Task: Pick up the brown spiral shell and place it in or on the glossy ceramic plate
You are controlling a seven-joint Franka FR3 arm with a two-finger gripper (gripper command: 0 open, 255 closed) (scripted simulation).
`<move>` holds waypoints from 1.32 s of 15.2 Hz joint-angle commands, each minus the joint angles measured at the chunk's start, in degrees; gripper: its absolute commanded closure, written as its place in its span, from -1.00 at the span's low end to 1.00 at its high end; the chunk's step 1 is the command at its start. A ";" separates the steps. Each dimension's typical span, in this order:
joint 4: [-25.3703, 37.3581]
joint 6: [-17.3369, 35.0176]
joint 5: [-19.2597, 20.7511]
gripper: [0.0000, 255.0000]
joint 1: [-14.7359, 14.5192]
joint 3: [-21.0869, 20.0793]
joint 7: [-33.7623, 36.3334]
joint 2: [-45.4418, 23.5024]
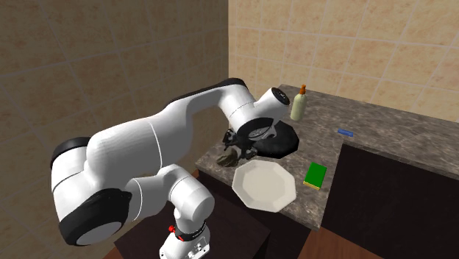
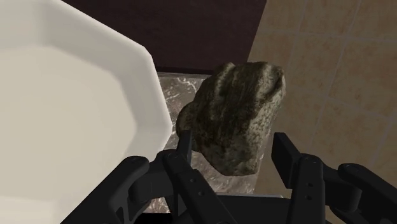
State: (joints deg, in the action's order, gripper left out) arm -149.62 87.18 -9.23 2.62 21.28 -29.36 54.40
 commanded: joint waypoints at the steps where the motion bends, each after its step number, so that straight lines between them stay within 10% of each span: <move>1: 2.48 -0.53 0.42 1.00 -0.42 0.99 -0.72 -2.10; 11: 24.73 -3.74 2.62 1.00 -5.48 13.78 -11.78 -23.59; 20: 18.20 2.64 3.42 1.00 -4.96 14.87 -13.93 -23.85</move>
State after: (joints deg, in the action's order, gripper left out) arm -130.60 89.04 -5.98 -2.46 35.95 -42.94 30.54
